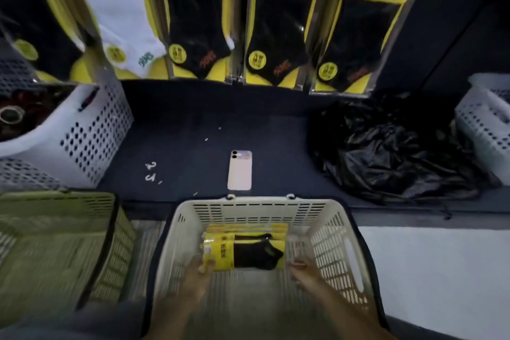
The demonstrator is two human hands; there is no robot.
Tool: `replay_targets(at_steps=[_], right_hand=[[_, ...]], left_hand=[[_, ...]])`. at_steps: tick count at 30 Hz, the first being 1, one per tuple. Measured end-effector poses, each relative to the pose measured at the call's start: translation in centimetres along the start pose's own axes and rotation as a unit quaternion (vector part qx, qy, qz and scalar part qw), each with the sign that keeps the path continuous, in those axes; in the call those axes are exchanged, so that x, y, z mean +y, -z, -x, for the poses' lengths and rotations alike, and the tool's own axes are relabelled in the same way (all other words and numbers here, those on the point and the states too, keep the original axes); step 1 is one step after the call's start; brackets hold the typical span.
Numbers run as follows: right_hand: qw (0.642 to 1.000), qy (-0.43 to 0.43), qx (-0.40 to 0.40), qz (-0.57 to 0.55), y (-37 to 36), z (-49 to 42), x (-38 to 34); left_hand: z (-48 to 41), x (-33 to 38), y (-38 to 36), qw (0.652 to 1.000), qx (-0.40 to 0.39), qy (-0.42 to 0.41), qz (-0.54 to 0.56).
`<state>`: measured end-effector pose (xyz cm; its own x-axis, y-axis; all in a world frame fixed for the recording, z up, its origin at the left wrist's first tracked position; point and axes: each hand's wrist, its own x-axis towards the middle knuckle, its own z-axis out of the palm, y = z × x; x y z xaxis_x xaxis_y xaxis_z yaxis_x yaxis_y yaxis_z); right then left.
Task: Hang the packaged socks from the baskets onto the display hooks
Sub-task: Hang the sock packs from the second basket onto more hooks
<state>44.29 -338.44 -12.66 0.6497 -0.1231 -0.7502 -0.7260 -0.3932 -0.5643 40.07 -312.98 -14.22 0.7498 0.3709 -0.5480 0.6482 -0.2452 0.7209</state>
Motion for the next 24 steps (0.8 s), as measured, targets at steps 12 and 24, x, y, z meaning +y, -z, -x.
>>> replay_targets(at_steps=[12,24], right_hand=[[0.994,0.046,0.006,-0.099,-1.1,-9.2,-2.1],[0.993,0.059,-0.061,0.081,-2.5,-8.8,-0.2]], left_hand=[[-4.4,-0.7,-2.7,0.998,-0.036,-0.002,0.046],[-4.9,-0.7,-2.5,0.993,-0.087,0.026,0.073]])
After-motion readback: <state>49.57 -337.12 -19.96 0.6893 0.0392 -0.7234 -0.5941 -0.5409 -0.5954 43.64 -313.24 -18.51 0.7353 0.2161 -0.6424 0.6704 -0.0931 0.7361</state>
